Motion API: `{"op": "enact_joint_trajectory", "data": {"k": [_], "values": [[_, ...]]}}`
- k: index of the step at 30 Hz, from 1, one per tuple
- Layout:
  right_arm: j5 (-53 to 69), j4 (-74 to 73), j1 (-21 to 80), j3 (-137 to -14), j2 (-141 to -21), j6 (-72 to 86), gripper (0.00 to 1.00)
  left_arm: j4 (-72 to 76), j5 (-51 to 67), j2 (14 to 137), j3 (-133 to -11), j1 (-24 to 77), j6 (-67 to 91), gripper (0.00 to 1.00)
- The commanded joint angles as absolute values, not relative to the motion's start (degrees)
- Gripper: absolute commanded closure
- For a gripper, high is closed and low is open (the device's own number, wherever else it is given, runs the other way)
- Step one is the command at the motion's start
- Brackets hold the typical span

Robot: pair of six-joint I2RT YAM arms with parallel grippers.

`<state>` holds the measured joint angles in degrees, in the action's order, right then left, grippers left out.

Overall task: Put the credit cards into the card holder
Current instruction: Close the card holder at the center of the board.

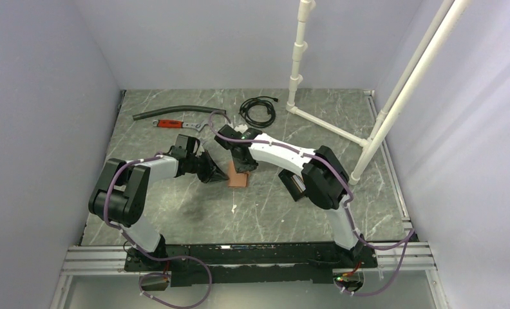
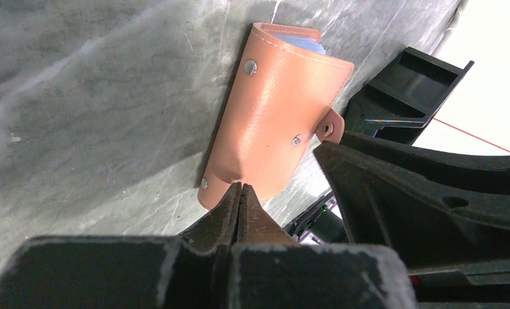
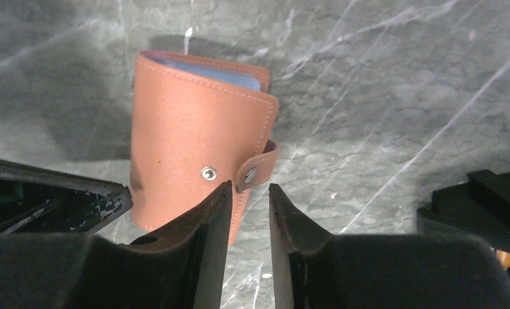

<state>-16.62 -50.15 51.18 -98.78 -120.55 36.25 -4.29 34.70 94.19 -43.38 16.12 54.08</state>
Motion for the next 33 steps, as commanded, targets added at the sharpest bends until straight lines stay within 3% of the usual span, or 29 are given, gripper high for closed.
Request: {"op": "enact_joint_trajectory", "data": {"k": [1,9,15,25,27,30,33], "values": [[-21.9,-50.9,50.8,-100.5,-119.4,37.8,0.71,-3.2,35.5,92.0,-43.6,16.3,53.3,0.98],[-22.2,-49.5,50.8,-100.8,-120.2,36.5,0.72,-2.7,35.5,91.9,-43.3,16.3,53.6,0.98],[-21.6,-48.7,50.7,-100.8,-120.5,35.9,0.84,-2.7,35.5,91.9,-43.2,16.4,53.5,0.98],[-20.9,-49.1,50.4,-101.1,-121.8,35.8,0.8,-2.1,35.6,91.9,-42.9,16.4,53.5,0.98],[-20.8,-49.2,50.3,-101.1,-121.8,35.8,0.84,-2.2,35.6,91.9,-42.9,16.4,53.5,0.99],[-20.8,-47.9,50.4,-99.4,-120.3,35.8,1.0,-2.0,35.6,92.1,-42.9,16.4,53.5,0.99],[-19.9,-45.3,50.4,-97.0,-118.0,34.7,1.0,-1.7,35.8,92.7,-42.8,16.4,53.5,0.99]]}}
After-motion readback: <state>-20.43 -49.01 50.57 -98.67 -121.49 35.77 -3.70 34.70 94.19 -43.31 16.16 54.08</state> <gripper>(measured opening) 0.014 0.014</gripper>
